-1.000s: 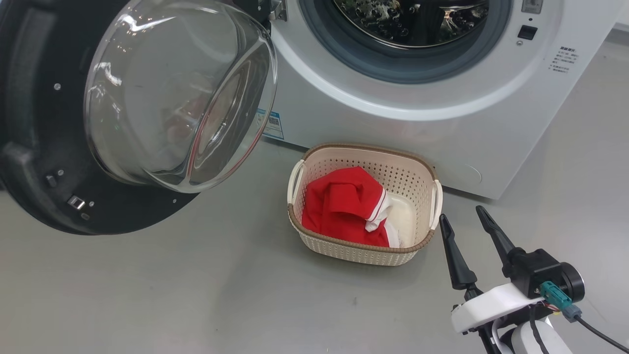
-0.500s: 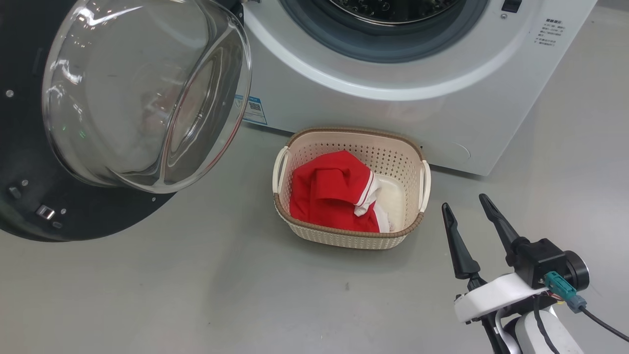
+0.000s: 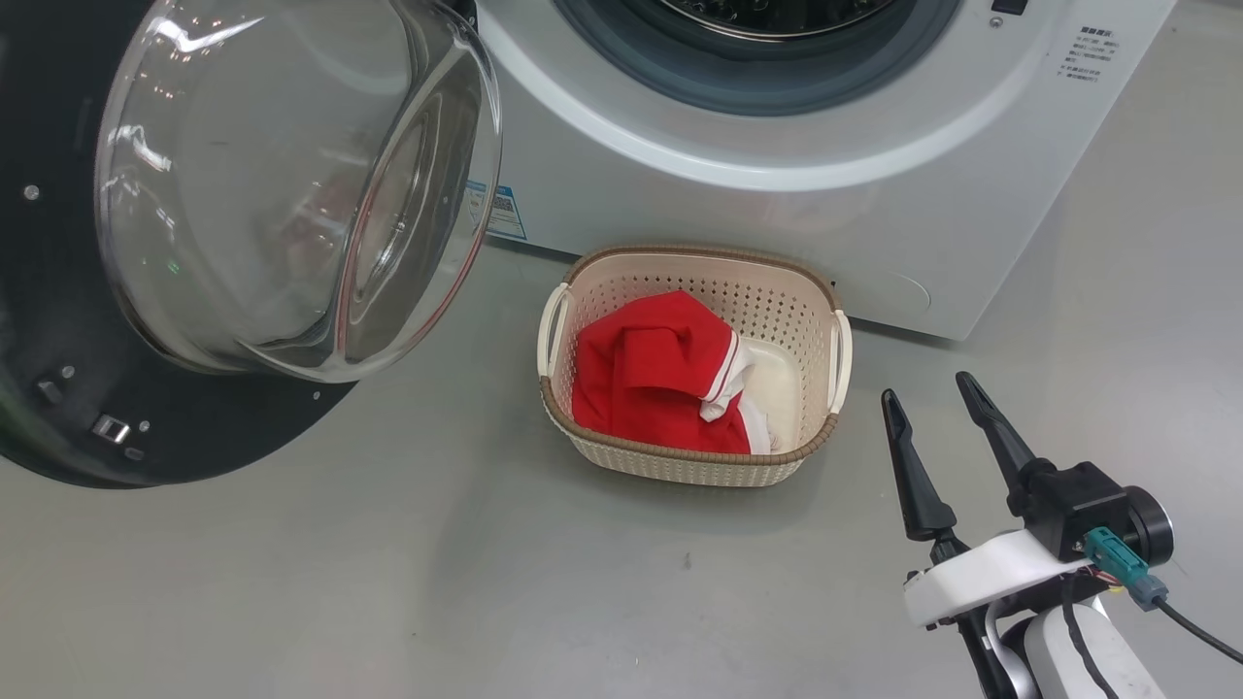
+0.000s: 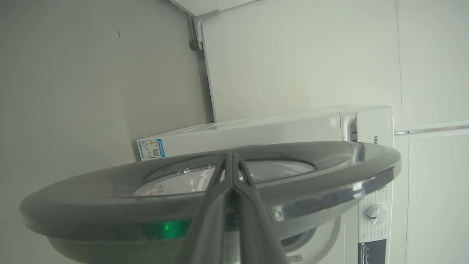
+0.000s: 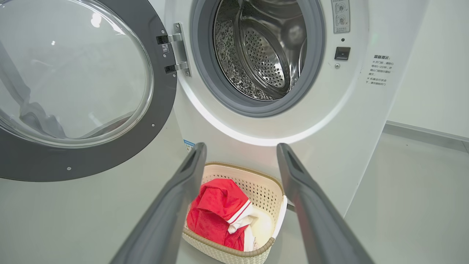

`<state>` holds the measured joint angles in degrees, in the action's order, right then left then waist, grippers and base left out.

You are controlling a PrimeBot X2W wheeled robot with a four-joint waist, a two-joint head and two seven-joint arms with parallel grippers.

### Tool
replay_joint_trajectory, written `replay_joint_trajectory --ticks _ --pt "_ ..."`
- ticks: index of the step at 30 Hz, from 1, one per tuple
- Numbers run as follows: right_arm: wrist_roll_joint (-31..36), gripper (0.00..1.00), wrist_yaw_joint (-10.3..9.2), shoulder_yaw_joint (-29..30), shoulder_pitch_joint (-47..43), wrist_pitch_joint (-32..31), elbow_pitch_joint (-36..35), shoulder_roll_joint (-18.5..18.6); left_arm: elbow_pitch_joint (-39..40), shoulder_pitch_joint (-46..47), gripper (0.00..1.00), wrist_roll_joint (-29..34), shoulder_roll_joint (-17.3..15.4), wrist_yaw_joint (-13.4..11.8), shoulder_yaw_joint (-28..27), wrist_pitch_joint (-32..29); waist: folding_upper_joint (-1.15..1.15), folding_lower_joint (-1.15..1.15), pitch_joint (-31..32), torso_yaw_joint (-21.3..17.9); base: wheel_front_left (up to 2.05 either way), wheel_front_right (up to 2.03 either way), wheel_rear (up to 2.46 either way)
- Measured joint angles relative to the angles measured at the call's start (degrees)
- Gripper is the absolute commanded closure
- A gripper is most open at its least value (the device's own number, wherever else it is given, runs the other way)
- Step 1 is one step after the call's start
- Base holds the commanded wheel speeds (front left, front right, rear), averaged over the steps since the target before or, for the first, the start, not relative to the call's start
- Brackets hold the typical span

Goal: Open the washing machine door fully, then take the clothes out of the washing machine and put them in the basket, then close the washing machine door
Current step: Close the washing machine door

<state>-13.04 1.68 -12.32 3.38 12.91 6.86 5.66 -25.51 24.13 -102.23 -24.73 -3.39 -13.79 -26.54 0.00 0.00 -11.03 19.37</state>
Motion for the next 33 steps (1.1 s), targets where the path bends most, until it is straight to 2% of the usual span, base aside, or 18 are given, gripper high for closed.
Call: replay_joint_trajectory --ticks 17,33 --pt "0.0 0.0 -0.05 0.1 0.1 0.0 0.0 0.2 2.7 -0.1 1.0 -7.6 1.9 6.1 4.2 -16.4 0.0 0.0 -0.2 0.8 0.0 0.0 0.0" --pt "0.0 0.0 -0.08 -0.2 0.2 0.0 0.4 0.1 8.9 -1.4 1.0 -10.5 2.7 8.3 7.8 -26.5 0.0 0.0 0.2 0.0 0.0 0.0 0.0"
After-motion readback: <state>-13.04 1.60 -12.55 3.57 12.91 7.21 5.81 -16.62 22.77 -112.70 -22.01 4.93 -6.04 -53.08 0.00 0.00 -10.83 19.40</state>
